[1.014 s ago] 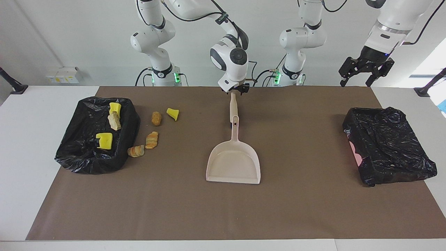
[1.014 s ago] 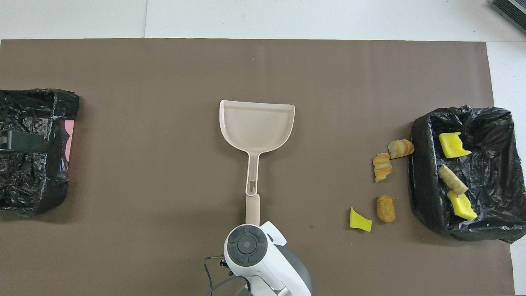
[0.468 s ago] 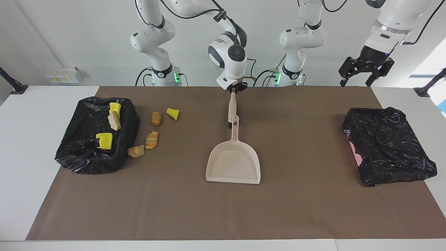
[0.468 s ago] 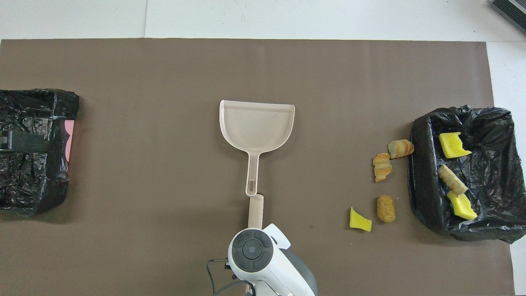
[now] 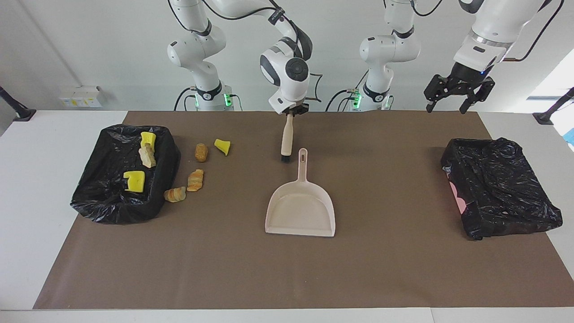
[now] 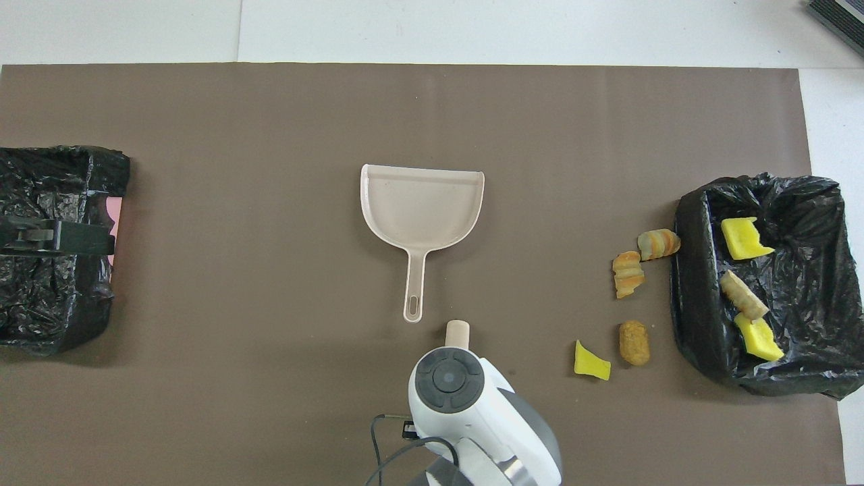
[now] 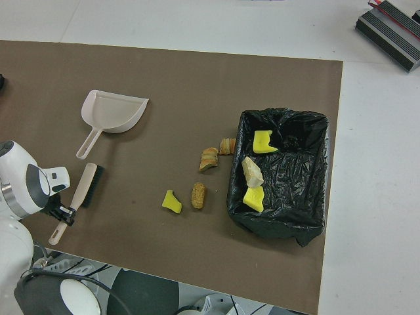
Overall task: Sweep and dump trash in bin
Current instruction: 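Reach the right gripper toward the brush near the dustpan handle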
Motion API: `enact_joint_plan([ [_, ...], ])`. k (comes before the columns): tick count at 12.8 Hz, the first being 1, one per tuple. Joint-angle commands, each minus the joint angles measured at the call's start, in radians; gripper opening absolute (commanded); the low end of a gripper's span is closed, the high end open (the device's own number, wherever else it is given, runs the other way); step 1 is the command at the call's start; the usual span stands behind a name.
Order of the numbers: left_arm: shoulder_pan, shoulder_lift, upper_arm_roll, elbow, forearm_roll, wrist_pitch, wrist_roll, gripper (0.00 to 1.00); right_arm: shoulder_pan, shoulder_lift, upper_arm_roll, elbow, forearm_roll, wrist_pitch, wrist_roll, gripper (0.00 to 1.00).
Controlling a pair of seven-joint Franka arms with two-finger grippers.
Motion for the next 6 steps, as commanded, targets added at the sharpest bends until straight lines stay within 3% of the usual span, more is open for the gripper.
enact_joint_plan([
  [1, -0.007, -0.013, 0.008, -0.026, -0.01, 0.039, -0.004, 1.0, -0.131, -0.094, 0.004, -0.027, -0.027, -0.1, -0.094, 0.0],
  [4, -0.09, 0.012, 0.008, -0.06, -0.01, 0.066, -0.046, 1.0, -0.214, -0.124, 0.004, -0.027, -0.133, -0.176, -0.125, 0.0],
  [6, -0.177, 0.047, 0.008, -0.087, -0.01, 0.152, -0.126, 1.0, -0.28, -0.122, 0.004, -0.027, -0.164, -0.219, -0.111, 0.0],
])
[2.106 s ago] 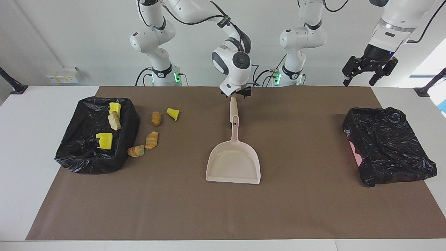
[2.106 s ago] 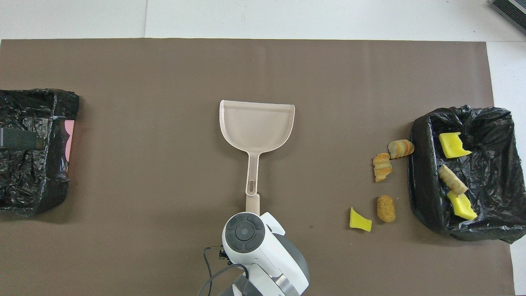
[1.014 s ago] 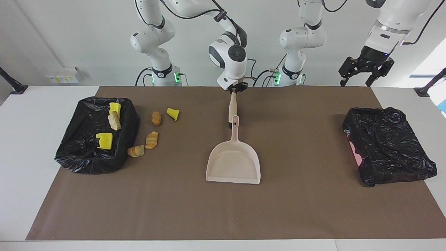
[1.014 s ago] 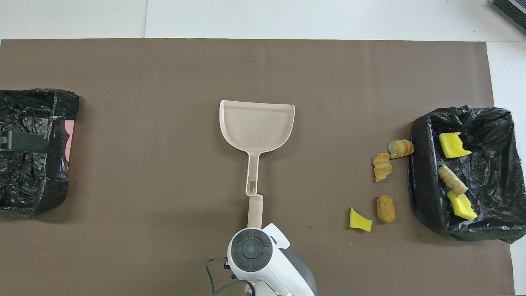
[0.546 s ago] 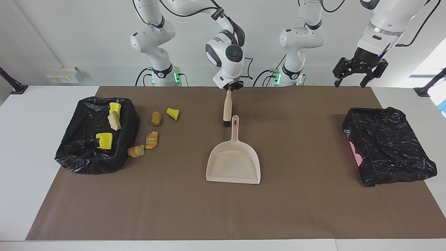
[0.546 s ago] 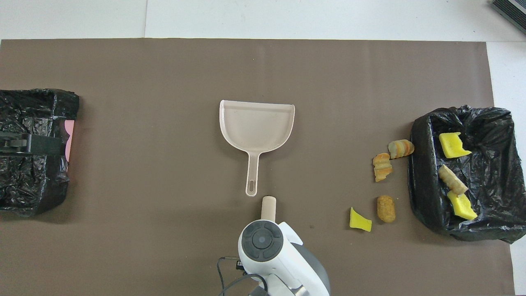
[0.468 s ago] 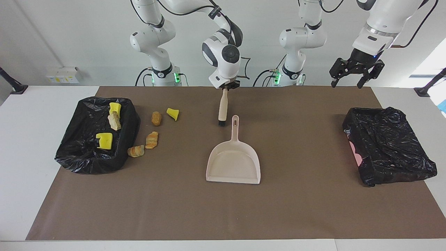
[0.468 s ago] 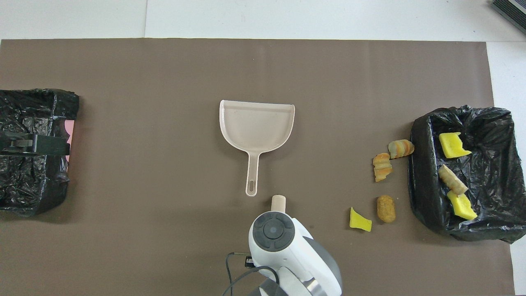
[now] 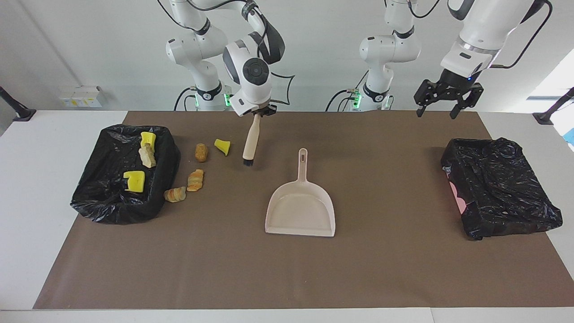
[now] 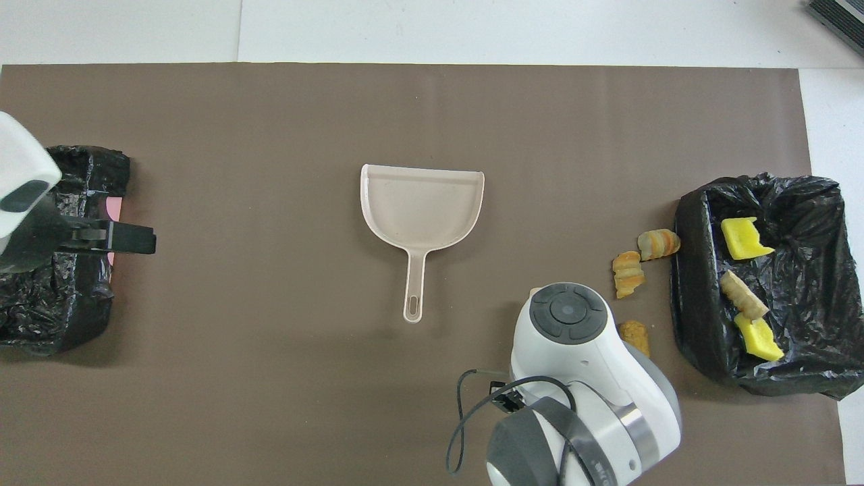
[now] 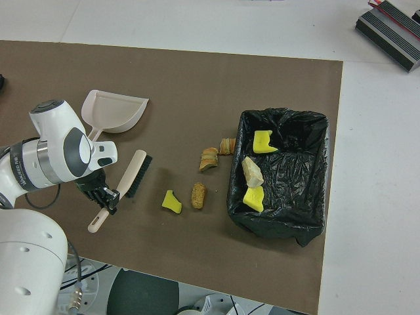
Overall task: Sweep and dump trash in bin
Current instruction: 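Grasp the dustpan with the left gripper while the right gripper takes the brush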
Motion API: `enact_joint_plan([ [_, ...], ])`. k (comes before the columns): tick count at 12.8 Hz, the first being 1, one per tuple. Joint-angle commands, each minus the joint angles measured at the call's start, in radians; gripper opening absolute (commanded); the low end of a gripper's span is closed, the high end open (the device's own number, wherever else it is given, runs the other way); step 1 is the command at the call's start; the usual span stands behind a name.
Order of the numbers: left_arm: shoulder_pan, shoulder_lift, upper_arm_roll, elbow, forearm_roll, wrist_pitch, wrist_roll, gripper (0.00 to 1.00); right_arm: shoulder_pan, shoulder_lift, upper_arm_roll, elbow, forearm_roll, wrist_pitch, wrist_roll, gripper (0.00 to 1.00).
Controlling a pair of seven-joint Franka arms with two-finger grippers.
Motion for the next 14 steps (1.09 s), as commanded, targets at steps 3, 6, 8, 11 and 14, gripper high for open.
enact_joint_plan([
  [3, -0.154, 0.046, 0.009, -0.106, -0.007, 0.191, -0.104, 1.0, -0.117, -0.037, 0.008, -0.061, -0.091, -0.068, 0.003, 0.0],
  [6, -0.213, 0.078, 0.009, -0.153, -0.019, 0.239, -0.114, 1.0, -0.173, -0.082, 0.01, -0.104, -0.162, -0.071, -0.009, 0.0],
  [8, -0.28, 0.15, 0.011, -0.16, -0.025, 0.321, -0.203, 1.0, -0.218, -0.079, 0.01, -0.109, -0.213, -0.063, -0.062, 0.0],
  [11, -0.378, 0.236, 0.009, -0.164, -0.025, 0.405, -0.326, 1.0, -0.294, -0.062, 0.01, -0.109, -0.311, -0.002, -0.18, 0.0],
  [14, -0.473, 0.267, 0.009, -0.222, -0.037, 0.476, -0.378, 1.0, -0.37, -0.029, 0.01, -0.111, -0.372, 0.11, -0.303, 0.0],
])
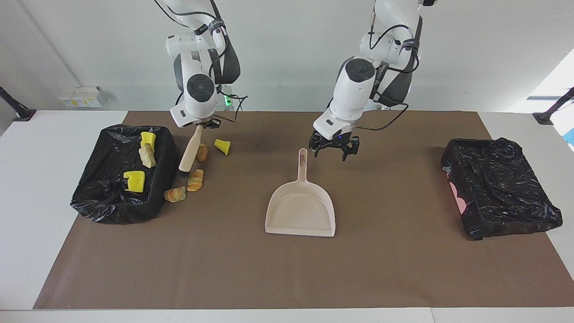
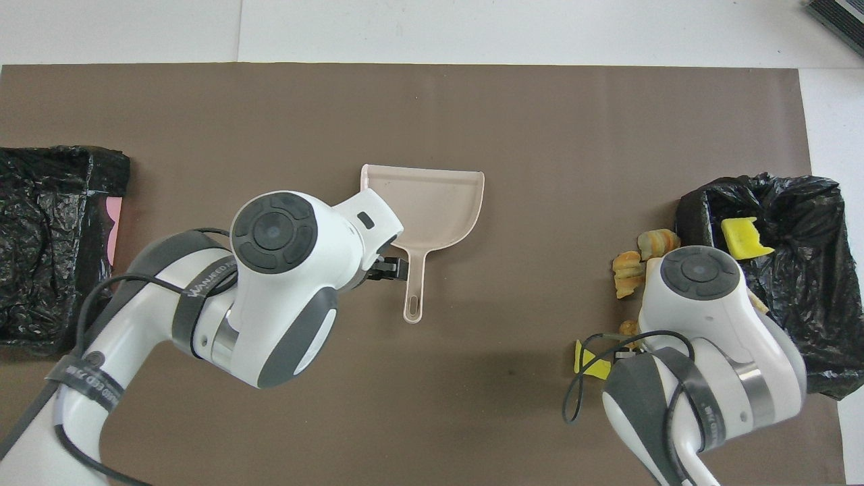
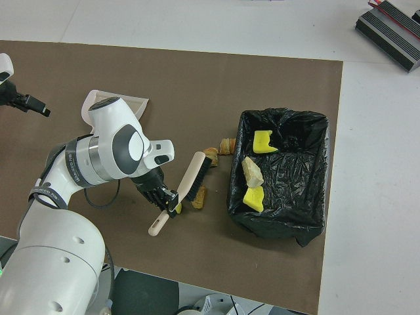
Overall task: Sweep and dump trash in bin
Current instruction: 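Grasp the dustpan with the left gripper while the right gripper takes the brush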
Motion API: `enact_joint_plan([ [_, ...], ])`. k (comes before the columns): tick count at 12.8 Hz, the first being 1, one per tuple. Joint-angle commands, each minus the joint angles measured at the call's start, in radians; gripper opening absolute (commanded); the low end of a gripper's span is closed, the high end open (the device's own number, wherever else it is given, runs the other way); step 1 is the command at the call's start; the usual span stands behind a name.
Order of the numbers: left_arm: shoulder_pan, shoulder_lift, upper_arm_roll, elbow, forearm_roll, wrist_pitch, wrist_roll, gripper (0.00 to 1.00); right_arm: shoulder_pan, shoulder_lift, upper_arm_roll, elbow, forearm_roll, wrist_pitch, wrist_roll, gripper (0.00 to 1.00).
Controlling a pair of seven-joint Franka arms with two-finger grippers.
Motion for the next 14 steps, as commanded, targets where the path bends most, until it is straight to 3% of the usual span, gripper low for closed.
enact_joint_plan([
  [1, -0.094, 0.023, 0.017, -0.064, -0.016, 0.113, -0.077, 1.0, -0.062, 0.036, 0.012, -0.013, -0.084, 0.096, -0.08, 0.0],
  [5, -0.106, 0.054, 0.017, -0.095, -0.021, 0.224, -0.082, 1.0, -0.093, 0.145, 0.015, 0.004, -0.146, 0.228, -0.101, 0.0],
  [10, -0.117, 0.055, 0.017, -0.106, -0.021, 0.243, -0.067, 1.0, -0.006, 0.171, 0.018, 0.065, -0.02, 0.171, -0.247, 0.0],
  [12, -0.117, 0.058, 0.017, -0.108, -0.021, 0.247, -0.068, 1.0, -0.006, 0.228, 0.018, 0.191, 0.058, 0.056, -0.375, 0.0],
  [14, -0.12, 0.06, 0.017, -0.109, -0.021, 0.246, -0.068, 0.82, -0.015, 0.231, 0.016, 0.271, 0.068, -0.021, -0.411, 0.0],
])
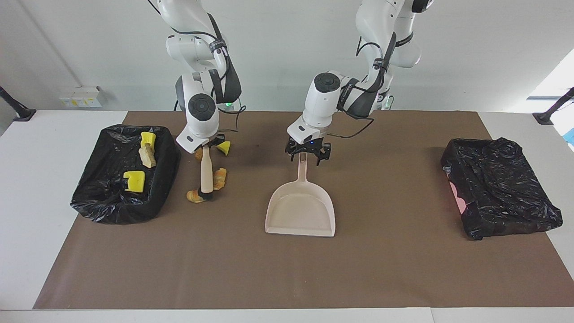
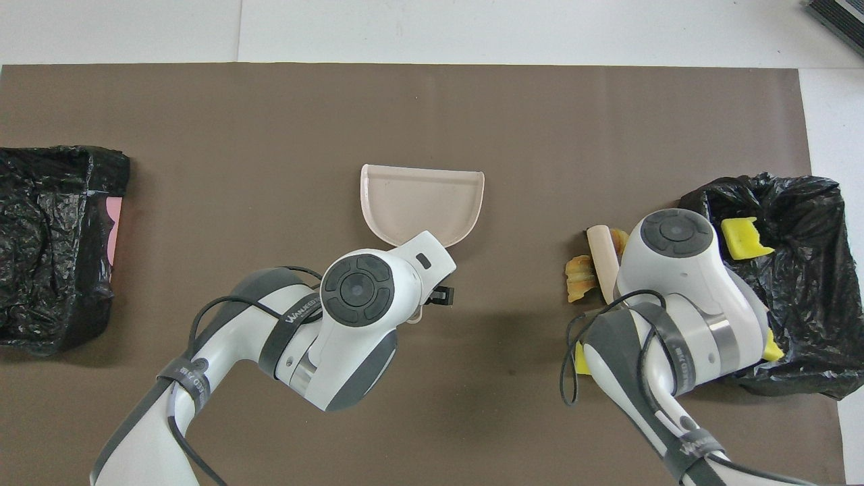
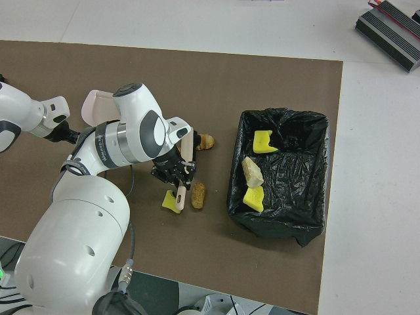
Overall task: Sweep and dump trash in bin
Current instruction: 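Sweep the tan pieces with the right gripper's brush toward the dustpan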
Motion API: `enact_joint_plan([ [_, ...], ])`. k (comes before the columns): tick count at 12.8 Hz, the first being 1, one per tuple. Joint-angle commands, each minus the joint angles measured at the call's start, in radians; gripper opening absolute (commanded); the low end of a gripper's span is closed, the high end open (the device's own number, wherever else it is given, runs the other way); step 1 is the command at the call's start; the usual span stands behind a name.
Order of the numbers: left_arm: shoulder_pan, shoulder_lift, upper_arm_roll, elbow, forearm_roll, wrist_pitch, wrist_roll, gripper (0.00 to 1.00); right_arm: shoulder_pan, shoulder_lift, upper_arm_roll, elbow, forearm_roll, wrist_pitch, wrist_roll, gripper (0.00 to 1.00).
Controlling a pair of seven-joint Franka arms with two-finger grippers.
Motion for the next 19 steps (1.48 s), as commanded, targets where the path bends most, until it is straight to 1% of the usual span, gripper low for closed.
enact_joint_plan([
  [1, -0.022, -0.001, 0.015, -0.021, -0.017, 0.032, 0.01, 0.81, -0.028, 0.036, 0.001, 0.135, 0.026, -0.1, -0.084, 0.0],
  [2, -0.023, 0.0, 0.015, -0.02, -0.017, 0.032, 0.005, 0.73, -0.046, 0.03, -0.003, 0.155, 0.023, -0.134, -0.105, 0.0],
  [3, -0.025, 0.002, 0.015, -0.02, -0.017, 0.032, 0.002, 0.72, -0.074, 0.004, -0.002, 0.144, 0.023, -0.153, -0.095, 0.0],
  [4, -0.025, 0.002, 0.015, -0.02, -0.017, 0.035, 0.0, 0.73, -0.103, -0.039, -0.003, 0.102, 0.023, -0.183, -0.083, 0.0],
  [6, -0.025, 0.002, 0.015, -0.02, -0.017, 0.035, 0.0, 0.73, -0.134, -0.109, -0.003, 0.008, 0.023, -0.196, -0.032, 0.0],
  [8, -0.025, 0.002, 0.015, -0.02, -0.017, 0.041, 0.002, 0.72, -0.132, -0.183, -0.002, -0.095, 0.025, -0.183, 0.031, 0.0],
  [10, -0.034, 0.002, 0.015, -0.02, -0.017, 0.043, 0.0, 0.65, -0.126, -0.244, -0.002, -0.176, 0.031, -0.186, 0.127, 0.0],
  [11, -0.037, 0.002, 0.015, -0.02, -0.017, 0.043, 0.002, 0.65, -0.125, -0.284, 0.0, -0.231, 0.036, -0.176, 0.172, 0.0],
  [13, -0.046, 0.025, 0.017, -0.013, -0.017, 0.044, 0.0, 0.68, -0.126, -0.358, -0.002, -0.325, 0.095, -0.156, 0.242, 0.0],
  [14, -0.042, 0.029, 0.017, -0.004, -0.017, 0.044, 0.0, 0.71, -0.12, -0.421, 0.0, -0.4, 0.127, -0.121, 0.276, 0.0],
  [15, -0.043, 0.029, 0.017, -0.004, -0.017, 0.04, 0.002, 0.71, -0.103, -0.47, 0.0, -0.461, 0.149, -0.092, 0.299, 0.0],
  [16, -0.045, 0.029, 0.018, -0.004, -0.017, 0.031, 0.003, 0.72, -0.086, -0.49, 0.0, -0.483, 0.183, -0.087, 0.324, 0.0],
  [17, -0.042, 0.029, 0.018, -0.003, -0.015, 0.035, 0.003, 0.7, -0.085, -0.496, 0.001, -0.485, 0.204, -0.094, 0.351, 0.0],
  [18, -0.04, 0.029, 0.018, 0.005, -0.014, 0.028, 0.008, 0.53, -0.068, -0.508, 0.001, -0.499, 0.233, -0.091, 0.373, 0.0],
  [19, -0.036, 0.028, 0.02, 0.011, -0.011, 0.021, 0.013, 0.41, -0.051, -0.515, 0.001, -0.506, 0.267, -0.085, 0.397, 0.0],
])
